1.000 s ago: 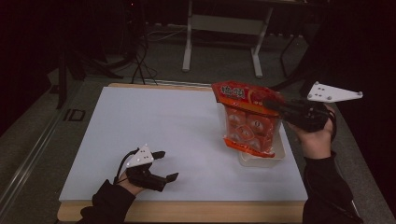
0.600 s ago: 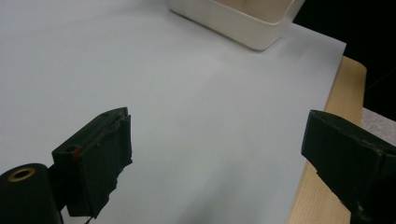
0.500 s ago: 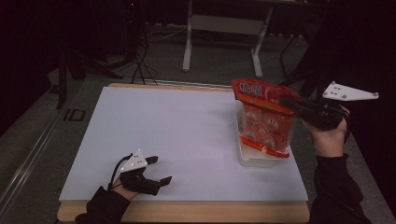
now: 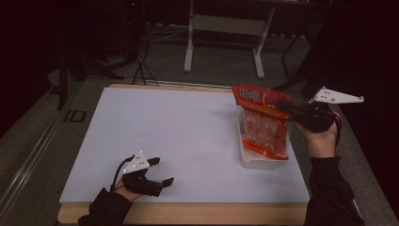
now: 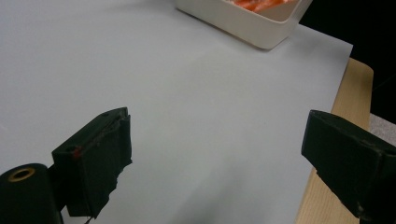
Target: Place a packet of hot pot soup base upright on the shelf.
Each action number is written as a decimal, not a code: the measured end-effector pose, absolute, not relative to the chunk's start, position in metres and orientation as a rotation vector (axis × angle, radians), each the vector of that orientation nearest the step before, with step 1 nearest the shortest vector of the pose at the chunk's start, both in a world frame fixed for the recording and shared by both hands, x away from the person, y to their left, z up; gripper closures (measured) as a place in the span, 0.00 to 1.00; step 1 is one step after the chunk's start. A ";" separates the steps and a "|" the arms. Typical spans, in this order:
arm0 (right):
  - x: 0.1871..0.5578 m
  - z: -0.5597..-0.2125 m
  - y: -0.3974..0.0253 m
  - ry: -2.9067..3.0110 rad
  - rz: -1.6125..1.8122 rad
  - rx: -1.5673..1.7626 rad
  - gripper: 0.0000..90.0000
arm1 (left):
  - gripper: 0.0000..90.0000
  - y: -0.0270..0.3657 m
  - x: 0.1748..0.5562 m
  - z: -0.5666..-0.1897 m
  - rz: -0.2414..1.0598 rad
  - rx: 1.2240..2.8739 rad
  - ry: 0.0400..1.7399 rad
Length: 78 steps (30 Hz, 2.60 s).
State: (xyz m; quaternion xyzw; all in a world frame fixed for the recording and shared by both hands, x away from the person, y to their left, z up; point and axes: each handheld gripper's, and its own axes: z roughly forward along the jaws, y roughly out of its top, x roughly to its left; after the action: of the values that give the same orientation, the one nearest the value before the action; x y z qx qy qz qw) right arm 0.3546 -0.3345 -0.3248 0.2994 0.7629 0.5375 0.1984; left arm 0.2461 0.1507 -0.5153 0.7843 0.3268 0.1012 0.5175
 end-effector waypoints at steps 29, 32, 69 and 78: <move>0.343 -0.375 -0.364 2.096 1.504 0.988 1.00 | 0.10 0.149 0.249 -0.520 0.235 1.893 0.790; 0.341 -0.379 -0.367 2.100 1.482 0.996 1.00 | 0.10 0.149 0.249 -0.521 0.233 1.893 0.792; 0.351 -0.399 -0.391 1.989 1.517 1.164 0.97 | 0.10 0.152 0.250 -0.523 0.226 1.882 0.807; 0.346 -0.387 -0.384 2.000 1.546 1.136 0.79 | 0.10 0.151 0.250 -0.523 0.223 1.882 0.805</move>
State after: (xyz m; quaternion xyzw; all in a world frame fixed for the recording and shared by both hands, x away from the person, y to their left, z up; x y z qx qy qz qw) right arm 0.3459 -0.3838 -0.3870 0.4029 0.7093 0.5485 0.1840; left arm 0.2499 0.1505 -0.5226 0.7835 0.3349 0.0928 0.5151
